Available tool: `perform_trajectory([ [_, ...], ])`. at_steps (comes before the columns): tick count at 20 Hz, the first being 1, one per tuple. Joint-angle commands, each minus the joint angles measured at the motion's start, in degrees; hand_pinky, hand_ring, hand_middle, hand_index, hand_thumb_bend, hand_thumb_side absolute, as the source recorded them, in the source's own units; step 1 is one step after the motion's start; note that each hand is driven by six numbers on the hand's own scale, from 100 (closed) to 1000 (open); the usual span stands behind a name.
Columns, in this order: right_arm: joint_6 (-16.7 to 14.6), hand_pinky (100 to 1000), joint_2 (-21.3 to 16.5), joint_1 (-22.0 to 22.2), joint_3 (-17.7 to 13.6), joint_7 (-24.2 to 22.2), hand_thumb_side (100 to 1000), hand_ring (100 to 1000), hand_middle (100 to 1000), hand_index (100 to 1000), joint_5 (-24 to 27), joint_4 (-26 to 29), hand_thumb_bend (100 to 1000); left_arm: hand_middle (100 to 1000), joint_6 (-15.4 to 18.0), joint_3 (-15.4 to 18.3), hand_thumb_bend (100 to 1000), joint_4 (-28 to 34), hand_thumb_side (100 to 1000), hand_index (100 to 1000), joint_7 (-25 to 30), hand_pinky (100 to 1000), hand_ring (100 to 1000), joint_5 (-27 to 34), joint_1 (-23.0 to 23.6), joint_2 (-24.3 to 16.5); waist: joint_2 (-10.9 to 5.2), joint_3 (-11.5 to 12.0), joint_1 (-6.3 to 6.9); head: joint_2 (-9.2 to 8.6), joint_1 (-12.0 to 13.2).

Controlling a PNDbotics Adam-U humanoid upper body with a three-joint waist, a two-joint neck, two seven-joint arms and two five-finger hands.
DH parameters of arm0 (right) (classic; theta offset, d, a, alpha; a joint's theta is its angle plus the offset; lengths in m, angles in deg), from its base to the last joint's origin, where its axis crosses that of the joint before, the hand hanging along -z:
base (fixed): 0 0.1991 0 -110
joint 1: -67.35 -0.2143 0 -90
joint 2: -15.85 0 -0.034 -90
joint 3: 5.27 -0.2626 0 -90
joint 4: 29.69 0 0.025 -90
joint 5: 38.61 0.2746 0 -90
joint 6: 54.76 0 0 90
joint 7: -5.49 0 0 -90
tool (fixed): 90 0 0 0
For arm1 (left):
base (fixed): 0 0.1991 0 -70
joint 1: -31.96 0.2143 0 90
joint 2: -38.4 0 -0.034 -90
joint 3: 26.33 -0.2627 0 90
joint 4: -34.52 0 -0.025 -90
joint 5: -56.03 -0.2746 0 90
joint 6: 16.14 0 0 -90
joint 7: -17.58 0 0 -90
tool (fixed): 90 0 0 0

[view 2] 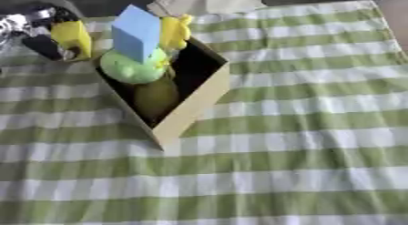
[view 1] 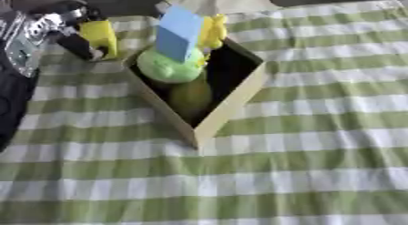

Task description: Pick up objects on the table and place them in the box.

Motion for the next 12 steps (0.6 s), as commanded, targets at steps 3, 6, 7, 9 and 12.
perform_trajectory([
  [3,0.0,952,-1.3,0.5,-0.9,0.4,551,876,730,789,0.1,0.0,100,501,2.7,-3.4,100,10.7,100,721,-0.1,754,733,4.5,-1.1,-3.3,-4.85,1.6,-0.58,2.55,-2.2],
  [6,-0.2,951,-1.1,1.3,-0.9,0.3,530,876,731,789,-0.1,0.0,100,502,3.8,-7.4,100,21.5,100,734,1.2,762,729,11.7,0.6,-4.6,-6.58,2.6,-0.97,4.17,-4.3],
  [7,-0.2,951,-0.9,1.5,-0.8,0.3,519,876,731,790,-0.2,0.1,100,498,3.5,-9.0,100,25.7,100,733,1.7,759,724,15.3,1.5,-5.1,-7.27,3.0,-1.14,4.76,-5.3],
  [9,-0.4,950,-0.3,1.6,-0.6,0.1,501,876,732,791,-0.4,0.4,100,505,1.2,-11.9,100,33.8,100,739,2.3,760,728,20.7,3.6,-6.1,-8.45,3.6,-1.44,5.66,-6.7],
  [12,-0.5,949,0.7,1.4,-0.2,-0.4,475,876,732,791,-0.9,0.7,100,517,-2.8,-16.4,100,43.8,100,746,3.6,761,730,27.1,6.4,-6.9,-9.97,4.4,-1.81,6.7,-8.0],
])
